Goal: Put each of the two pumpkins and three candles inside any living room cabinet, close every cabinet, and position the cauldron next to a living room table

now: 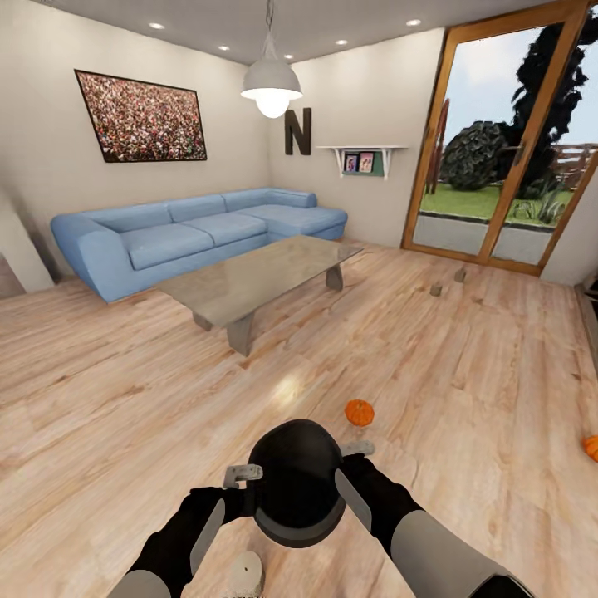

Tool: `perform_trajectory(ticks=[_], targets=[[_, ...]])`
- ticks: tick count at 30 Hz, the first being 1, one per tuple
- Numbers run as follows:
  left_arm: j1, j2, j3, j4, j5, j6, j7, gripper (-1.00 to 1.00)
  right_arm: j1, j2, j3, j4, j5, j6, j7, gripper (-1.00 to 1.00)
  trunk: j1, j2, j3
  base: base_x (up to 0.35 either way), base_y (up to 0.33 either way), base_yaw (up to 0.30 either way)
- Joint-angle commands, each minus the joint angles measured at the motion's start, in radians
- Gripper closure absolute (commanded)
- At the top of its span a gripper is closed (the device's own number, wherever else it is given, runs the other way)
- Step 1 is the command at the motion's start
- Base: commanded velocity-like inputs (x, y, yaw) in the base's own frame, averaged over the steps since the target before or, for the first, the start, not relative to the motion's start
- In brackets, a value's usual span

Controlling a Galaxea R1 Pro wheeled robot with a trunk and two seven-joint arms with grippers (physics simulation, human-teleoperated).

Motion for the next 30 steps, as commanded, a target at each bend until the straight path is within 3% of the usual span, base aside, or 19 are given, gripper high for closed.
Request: perform_trajectory(ticks=[1, 30], targets=[[-0.001, -0.001, -0.002, -0.001, 0.037, 0.005, -0.002, 1.00, -0.001, 0.003, 0.004, -0.012, -0.035, -0.008, 0.019, 1.00, 0.000, -0.001, -0.001, 0.000, 0.000, 0.281], [-0.001, -0.001, -0.002, -0.001, 0.037, 0.005, -0.002, 1.00, -0.001, 0.005, 0.007, -0.012, -0.035, -0.009, 0.019, 1.00, 0.000, -0.001, -0.001, 0.000, 0.000, 0.281]])
